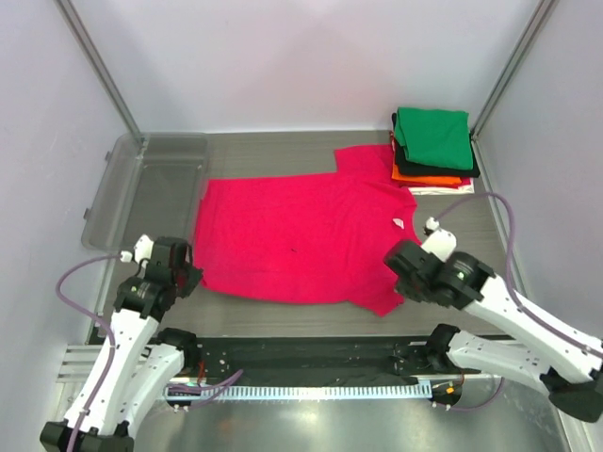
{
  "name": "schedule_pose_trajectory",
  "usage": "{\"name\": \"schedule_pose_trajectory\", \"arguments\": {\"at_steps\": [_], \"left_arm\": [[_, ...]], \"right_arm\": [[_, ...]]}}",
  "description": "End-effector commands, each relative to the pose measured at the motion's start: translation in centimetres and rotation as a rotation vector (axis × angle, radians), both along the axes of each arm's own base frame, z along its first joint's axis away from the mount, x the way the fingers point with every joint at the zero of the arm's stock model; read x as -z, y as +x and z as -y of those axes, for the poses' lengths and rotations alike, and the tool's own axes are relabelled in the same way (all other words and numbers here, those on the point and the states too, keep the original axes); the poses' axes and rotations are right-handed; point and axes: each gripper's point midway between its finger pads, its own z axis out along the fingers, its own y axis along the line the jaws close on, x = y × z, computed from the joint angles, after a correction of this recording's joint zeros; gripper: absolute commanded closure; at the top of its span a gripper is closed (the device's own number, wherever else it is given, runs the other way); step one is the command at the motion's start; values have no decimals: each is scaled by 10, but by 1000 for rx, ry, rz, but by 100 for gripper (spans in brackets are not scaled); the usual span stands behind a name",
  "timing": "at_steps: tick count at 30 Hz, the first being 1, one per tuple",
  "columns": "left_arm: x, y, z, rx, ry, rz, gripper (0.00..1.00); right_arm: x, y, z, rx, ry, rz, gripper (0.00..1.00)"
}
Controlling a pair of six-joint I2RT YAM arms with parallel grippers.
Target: Fold and stack the t-shirts
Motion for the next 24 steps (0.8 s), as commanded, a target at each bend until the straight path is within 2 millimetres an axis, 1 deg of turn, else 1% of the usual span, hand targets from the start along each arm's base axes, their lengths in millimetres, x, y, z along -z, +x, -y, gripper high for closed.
{"name": "schedule_pose_trajectory", "arguments": {"at_steps": [1, 2, 3, 4, 5, 6, 7, 8, 9, 10, 11, 12, 13, 14, 15, 16, 17, 18, 19, 20, 21, 22, 23, 24], "left_arm": [[-25, 20, -7, 12, 74, 55, 100], [-29, 26, -7, 18, 82, 70, 100], [-27, 30, -8, 17, 97, 53, 100], [-30, 34, -8, 19, 102, 61, 100], [-33, 40, -7, 20, 107, 71, 100], [-29, 45, -9, 24, 127, 52, 100], [-31, 50, -8, 25, 132, 53, 100], [-32, 57, -7, 25, 135, 62, 100], [-33, 62, -7, 31, 140, 61, 100], [-29, 69, -5, 38, 146, 37, 100], [-30, 76, -4, 41, 145, 45, 100], [-28, 81, -3, 46, 150, 39, 100], [-26, 89, -3, 48, 162, 20, 100], [-27, 97, -3, 47, 165, 27, 100], [-32, 105, -3, 46, 168, 37, 100], [-32, 110, -5, 42, 174, 31, 100], [-24, 116, -7, 47, 188, 1, 100], [-29, 124, -7, 48, 191, 10, 100], [-27, 128, -9, 41, 195, -2, 100], [-22, 133, -11, 48, 210, -20, 100], [-23, 139, -11, 48, 214, -23, 100], [-17, 142, -14, 48, 228, -45, 100], [-20, 145, -14, 45, 227, -35, 100], [-13, 148, -15, 50, 236, -61, 100]], "right_arm": [[-38, 46, -18, -51, -29, 142, 99], [-43, 61, -21, -32, -39, 144, 99], [-44, 68, -21, -71, -71, 138, 99], [-44, 74, -22, -78, -66, 127, 99], [-45, 92, -20, -46, -62, 123, 99], [-45, 99, -19, -55, -67, 119, 99], [-43, 105, -18, -86, -83, 106, 99], [-50, 116, -19, -85, -84, 128, 99], [-45, 127, -14, -72, -110, 105, 99], [-46, 134, -13, -96, -136, 103, 99], [-53, 144, -12, -91, -139, 117, 99], [-45, 152, -13, -98, -163, 90, 99], [-46, 160, -9, -92, -173, 88, 99], [-51, 171, -9, -99, -181, 100, 99], [-43, 178, -10, -111, -190, 76, 99], [-42, 186, -4, -96, -198, 69, 99], [-45, 195, -3, -101, -202, 79, 99], [-44, 200, -3, -105, -199, 74, 99], [-35, 207, 2, -95, -208, 44, 99], [-39, 215, 3, -95, -213, 51, 99], [-36, 219, 4, -97, -217, 41, 99], [-34, 228, 7, -89, -224, 36, 99], [-32, 232, 8, -82, -227, 33, 99], [-32, 236, 10, -85, -232, 32, 99]]}}
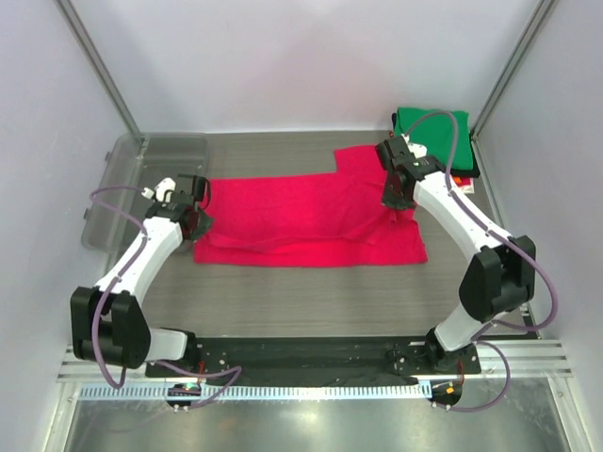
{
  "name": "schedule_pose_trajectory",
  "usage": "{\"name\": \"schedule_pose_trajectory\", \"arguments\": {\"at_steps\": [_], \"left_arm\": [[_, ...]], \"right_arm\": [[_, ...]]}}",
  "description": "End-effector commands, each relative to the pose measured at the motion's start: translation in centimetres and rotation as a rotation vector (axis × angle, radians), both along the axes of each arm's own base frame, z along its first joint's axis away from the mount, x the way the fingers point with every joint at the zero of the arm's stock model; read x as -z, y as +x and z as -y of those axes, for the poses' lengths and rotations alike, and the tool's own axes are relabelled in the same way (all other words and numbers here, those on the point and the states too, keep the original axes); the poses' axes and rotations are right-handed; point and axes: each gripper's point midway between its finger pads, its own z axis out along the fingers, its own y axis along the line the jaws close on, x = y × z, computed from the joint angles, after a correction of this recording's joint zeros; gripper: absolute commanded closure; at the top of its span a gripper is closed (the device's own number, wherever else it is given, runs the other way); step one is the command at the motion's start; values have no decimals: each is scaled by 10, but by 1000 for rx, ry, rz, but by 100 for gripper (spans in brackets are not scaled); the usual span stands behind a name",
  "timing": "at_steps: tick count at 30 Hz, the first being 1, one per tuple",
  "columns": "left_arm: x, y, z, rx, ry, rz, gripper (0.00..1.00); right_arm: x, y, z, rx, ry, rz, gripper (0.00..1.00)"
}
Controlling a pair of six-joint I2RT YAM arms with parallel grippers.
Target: Fold and stack the t-shirts
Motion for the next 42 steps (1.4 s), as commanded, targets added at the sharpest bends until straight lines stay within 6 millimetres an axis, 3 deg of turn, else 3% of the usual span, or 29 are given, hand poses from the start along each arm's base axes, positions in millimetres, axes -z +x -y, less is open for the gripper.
{"name": "schedule_pose_trajectory", "arguments": {"at_steps": [1, 7, 8, 9, 10, 11, 12, 13, 14, 16, 18, 19, 20, 21, 23, 24, 25, 27, 28, 29, 31, 32, 34, 35, 42], "left_arm": [[-11, 25, -10, -3, 48, 43, 100], [4, 34, -18, -35, 45, -20, 99], [5, 34, -19, -41, 41, -30, 98], [4, 35, -21, -51, 35, -34, 96], [0, 40, -20, -52, 16, -25, 87], [-2, 40, -20, -51, 8, -32, 79], [-13, 47, -17, -45, -5, -6, 61], [-17, 50, -15, -37, -13, -5, 56], [-22, 47, -14, -32, -20, -13, 51], [-37, 49, -12, -25, -31, 14, 44], [-53, 47, -10, -17, -43, 51, 42], [-57, 45, -9, -16, -51, 59, 42], [-65, 41, -6, -6, -67, 82, 42], [-63, 37, -5, -2, -77, 80, 43], [-69, 29, -1, 8, -101, 108, 43], [-58, 20, 4, 21, -117, 84, 44], [-56, 17, 6, 25, -125, 90, 44], [-42, 3, 12, 45, -145, 84, 44], [-36, -2, 14, 49, -152, 79, 44], [-17, -14, 15, 51, -154, 41, 44], [-10, -20, 21, 70, -182, 62, 44], [7, -30, 22, 71, -185, 30, 44], [14, -34, 24, 80, -196, 37, 44], [25, -42, 25, 85, -195, 14, 43], [50, -49, 25, 81, -181, 22, 43]], "right_arm": [[-17, 28, 2, -30, -7, 61, 99], [2, 65, 6, -27, -50, 26, 99], [-7, 78, 3, -32, -33, 53, 99], [8, 87, 5, -37, -38, 18, 85], [8, 94, 5, -39, -38, 18, 71], [-3, 104, 9, -27, -48, 29, 28], [5, 110, 14, -13, -68, 1, 17], [0, 114, 18, -1, -86, -1, 11], [-17, 115, 26, 18, -116, 9, 5], [-39, 111, 33, 35, -117, 47, 4], [-44, 97, 37, 49, -92, 59, 3], [-64, 85, 45, 70, -63, 107, 3], [-47, 71, 50, 92, -42, 83, 4], [-41, 59, 43, 82, 32, 76, 4], [-21, 25, 52, 108, 123, 71, 7], [-12, 14, 48, 118, 183, 61, 9], [15, -7, 51, 135, 201, 14, 10], [21, -27, 54, 155, 265, 28, 15], [44, -42, 55, 168, 282, -11, 18], [48, -47, 60, 184, 304, 2, 21], [63, -54, 61, 190, 336, -15, 25], [75, -58, 54, 170, 363, -41, 27], [85, -57, 67, 207, 360, -44, 28], [89, -56, 68, 207, 363, -48, 28], [115, -50, 73, 232, 363, -71, 35]]}}
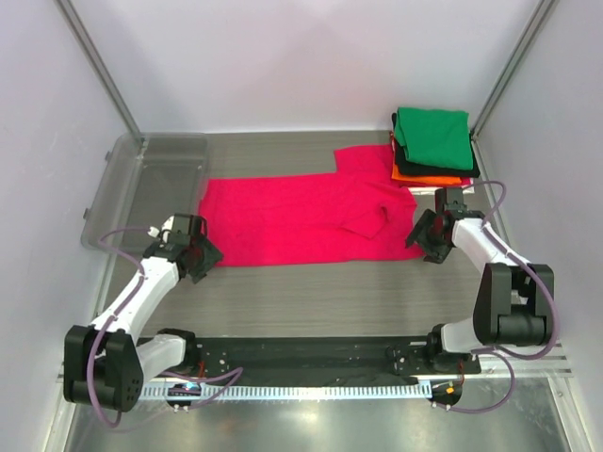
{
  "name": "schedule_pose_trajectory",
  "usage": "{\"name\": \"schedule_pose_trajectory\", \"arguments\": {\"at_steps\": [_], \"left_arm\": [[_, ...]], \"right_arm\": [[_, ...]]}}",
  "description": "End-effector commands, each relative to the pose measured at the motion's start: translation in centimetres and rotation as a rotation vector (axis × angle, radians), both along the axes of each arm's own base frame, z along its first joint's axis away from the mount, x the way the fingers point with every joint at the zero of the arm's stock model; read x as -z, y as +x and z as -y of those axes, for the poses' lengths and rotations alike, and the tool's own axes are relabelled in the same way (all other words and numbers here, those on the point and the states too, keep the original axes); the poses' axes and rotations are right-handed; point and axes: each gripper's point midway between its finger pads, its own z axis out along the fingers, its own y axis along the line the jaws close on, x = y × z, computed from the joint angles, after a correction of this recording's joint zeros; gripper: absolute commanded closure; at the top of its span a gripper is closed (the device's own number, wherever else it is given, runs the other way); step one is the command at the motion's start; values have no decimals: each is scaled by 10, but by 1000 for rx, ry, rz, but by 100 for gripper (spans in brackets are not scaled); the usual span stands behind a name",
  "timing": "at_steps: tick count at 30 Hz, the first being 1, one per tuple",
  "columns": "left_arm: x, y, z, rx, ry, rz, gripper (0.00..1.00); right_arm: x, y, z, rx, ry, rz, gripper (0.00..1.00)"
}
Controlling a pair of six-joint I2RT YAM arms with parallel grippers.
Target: Fold and stack the t-shirts
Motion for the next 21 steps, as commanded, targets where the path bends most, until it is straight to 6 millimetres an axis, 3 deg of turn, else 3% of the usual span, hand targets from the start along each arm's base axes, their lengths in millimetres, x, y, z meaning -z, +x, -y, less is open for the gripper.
{"name": "schedule_pose_trajectory", "arguments": {"at_steps": [1, 9, 17, 21], "left_arm": [[-5, 19, 3, -13, -15, 90, 43], [8, 29, -9, -57, 39, 133, 44], [32, 34, -23, -130, 110, 73, 50], [49, 37, -25, -146, 130, 16, 56]], "right_arm": [[8, 20, -2, 3, 25, 57, 37], [20, 26, 3, 1, -3, 44, 53], [28, 25, 10, 8, -33, 19, 78], [29, 19, 13, 13, -47, 0, 99]]}}
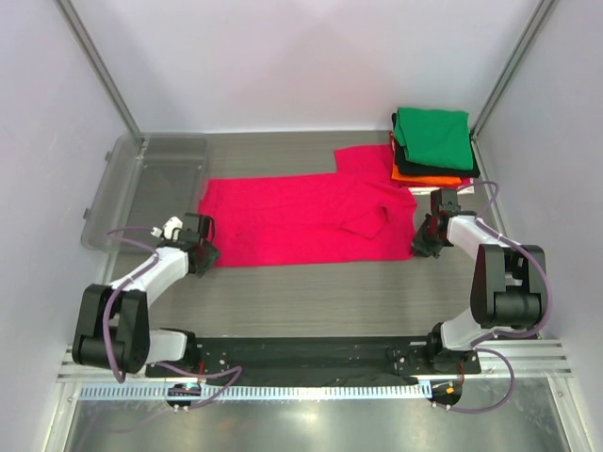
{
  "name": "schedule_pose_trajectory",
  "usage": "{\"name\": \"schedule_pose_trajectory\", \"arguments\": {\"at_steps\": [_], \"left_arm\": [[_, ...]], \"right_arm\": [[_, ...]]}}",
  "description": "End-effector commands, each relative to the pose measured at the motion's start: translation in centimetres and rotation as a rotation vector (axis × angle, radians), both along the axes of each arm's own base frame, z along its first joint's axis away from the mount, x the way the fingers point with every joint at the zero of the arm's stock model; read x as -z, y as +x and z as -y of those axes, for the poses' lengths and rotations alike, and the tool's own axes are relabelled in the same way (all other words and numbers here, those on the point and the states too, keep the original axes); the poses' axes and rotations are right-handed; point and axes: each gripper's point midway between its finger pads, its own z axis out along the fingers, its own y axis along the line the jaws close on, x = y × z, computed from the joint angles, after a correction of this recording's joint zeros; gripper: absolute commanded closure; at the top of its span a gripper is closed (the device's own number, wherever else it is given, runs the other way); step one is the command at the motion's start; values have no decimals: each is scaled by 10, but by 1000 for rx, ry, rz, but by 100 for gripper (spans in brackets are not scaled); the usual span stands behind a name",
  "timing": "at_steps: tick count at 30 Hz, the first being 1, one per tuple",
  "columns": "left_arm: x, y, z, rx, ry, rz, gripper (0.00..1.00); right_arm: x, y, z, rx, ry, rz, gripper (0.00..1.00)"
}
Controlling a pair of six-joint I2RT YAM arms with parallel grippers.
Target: Fold and stack the t-shirts
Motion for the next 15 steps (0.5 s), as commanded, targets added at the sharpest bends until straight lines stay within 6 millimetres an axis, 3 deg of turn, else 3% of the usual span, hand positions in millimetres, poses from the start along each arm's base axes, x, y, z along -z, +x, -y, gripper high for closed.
{"name": "schedule_pose_trajectory", "arguments": {"at_steps": [1, 4, 7, 8, 10, 14, 15], "left_arm": [[8, 16, -4, -42, 30, 1, 58], [8, 25, 0, -38, 20, -6, 81], [-6, 37, 5, -23, -5, 26, 96], [-11, 38, 8, -15, -16, 27, 97], [-34, 48, 15, 1, -42, 67, 100], [-97, 30, 8, -27, -46, 195, 100], [-101, 22, 3, -41, -36, 211, 100]], "right_arm": [[-1, 0, 12, 21, -52, -1, 99], [-6, -6, 22, 64, -78, -1, 99], [-25, 1, 26, 94, -74, 50, 99], [-33, 5, 28, 95, -74, 64, 99], [-68, 17, 32, 101, -93, 116, 99], [-131, 17, 42, 152, -141, 258, 99], [-130, 7, 41, 163, -136, 243, 99]]}}
